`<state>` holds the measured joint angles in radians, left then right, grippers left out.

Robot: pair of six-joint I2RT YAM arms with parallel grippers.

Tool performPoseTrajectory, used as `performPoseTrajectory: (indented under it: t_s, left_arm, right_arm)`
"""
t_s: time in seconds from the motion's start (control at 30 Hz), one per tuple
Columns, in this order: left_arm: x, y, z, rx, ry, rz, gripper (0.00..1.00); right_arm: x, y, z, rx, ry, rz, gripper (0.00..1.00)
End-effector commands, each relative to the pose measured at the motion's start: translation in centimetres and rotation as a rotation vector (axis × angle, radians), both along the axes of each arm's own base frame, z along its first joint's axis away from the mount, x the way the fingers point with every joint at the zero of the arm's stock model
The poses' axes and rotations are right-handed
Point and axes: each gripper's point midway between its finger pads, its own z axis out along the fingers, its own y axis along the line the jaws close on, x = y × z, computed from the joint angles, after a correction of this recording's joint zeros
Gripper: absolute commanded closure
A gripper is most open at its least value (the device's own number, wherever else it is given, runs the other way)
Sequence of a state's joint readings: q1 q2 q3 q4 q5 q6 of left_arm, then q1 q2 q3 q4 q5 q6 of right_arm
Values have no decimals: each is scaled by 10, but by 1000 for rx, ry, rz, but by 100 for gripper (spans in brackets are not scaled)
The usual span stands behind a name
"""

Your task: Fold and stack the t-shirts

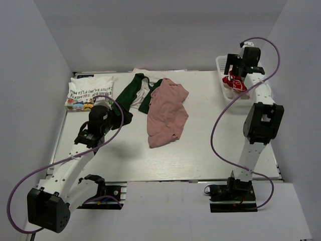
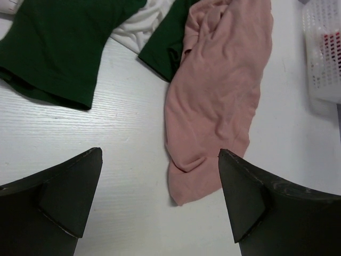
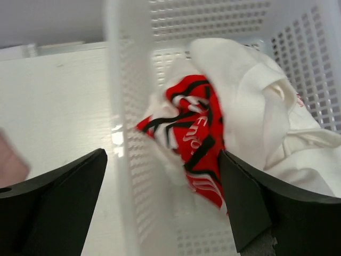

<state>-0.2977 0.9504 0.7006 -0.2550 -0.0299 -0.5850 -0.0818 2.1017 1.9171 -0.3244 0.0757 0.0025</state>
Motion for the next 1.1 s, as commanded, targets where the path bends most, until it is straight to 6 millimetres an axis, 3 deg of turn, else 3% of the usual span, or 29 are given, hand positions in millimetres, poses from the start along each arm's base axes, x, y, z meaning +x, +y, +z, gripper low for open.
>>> performPoseTrajectory:
  t_s: [0.0, 0.03, 0.17, 0.2, 0.23, 0.3, 0.33, 0.37, 0.43, 0.47, 0.53, 0.6, 0.67, 0.7, 0.73, 0.77, 0.8, 0.87, 0.9, 0.97, 1.0, 1.03, 1.07]
  left_arm:
    - [-4, -14, 15, -36, -26, -76, 0]
    - [-6, -13, 14, -36, -26, -76, 0]
    - [-13, -12, 14, -41, -13, -72, 0]
    - [-14, -11, 11, -38, -2, -72, 0]
    - [-15, -11, 15, -41, -13, -72, 0]
    - [-18, -8, 12, -35, -7, -64, 0]
    - [-19, -8, 15, -46, -15, -60, 0]
    - [-19, -8, 15, -46, -15, -60, 0]
    - [-20, -8, 18, -48, -24, -60, 0]
    - [-20, -8, 18, -56, -21, -56, 0]
    - [-22, -6, 13, -46, 1, -47, 0]
    - [-21, -5, 13, -50, 2, -35, 0]
    - [-23, -4, 11, -47, 11, -34, 0]
    - [-23, -4, 11, -47, 11, -34, 0]
    - [-23, -4, 11, -47, 11, -34, 0]
    - [-23, -5, 11, -58, 14, -29, 0]
    - [-23, -5, 11, -58, 14, -29, 0]
    - [-23, -6, 12, -62, 16, -37, 0]
    - [-23, -6, 12, -62, 16, -37, 0]
    - [-22, -7, 13, -64, 7, -38, 0]
    - [-22, -8, 11, -65, 17, -45, 0]
    - [-22, -8, 11, -65, 17, -46, 0]
    - [-20, -9, 10, -65, 18, -46, 0]
  right_arm:
    - [-32, 83, 101, 61, -195, 283, 10]
    - [-47, 124, 124, 50, -243, 359, 10]
    - [-81, 214, 81, 100, -176, 569, 10]
    - [-87, 224, 63, 113, -140, 583, 10]
    - [-92, 250, 49, 113, -115, 615, 10]
    - [-93, 264, 29, 114, -77, 616, 10]
    - [-98, 281, 24, 120, -68, 651, 10]
    - [-105, 301, 0, 120, -16, 692, 10]
    - [-109, 321, -10, 106, 6, 711, 10]
    - [-105, 326, -36, 67, 51, 682, 10]
    - [-103, 334, -47, 80, 79, 655, 10]
    - [-100, 342, -78, 67, 147, 626, 10]
    - [-92, 350, -84, 68, 157, 631, 10]
    - [-92, 354, -95, 62, 175, 635, 18]
    - [-87, 359, -90, 65, 161, 641, 44]
    - [-89, 359, -93, 69, 179, 634, 80]
    - [-85, 357, -75, 55, 145, 604, 100]
    - [-82, 352, -48, 31, 90, 599, 100]
    - [-84, 344, -1, 29, 1, 581, 100]
    - [-82, 331, 33, 15, -75, 541, 100]
    - [-85, 313, 85, 14, -175, 485, 100]
    - [-86, 303, 103, 3, -210, 449, 100]
    - [-90, 287, 139, -5, -282, 376, 100]
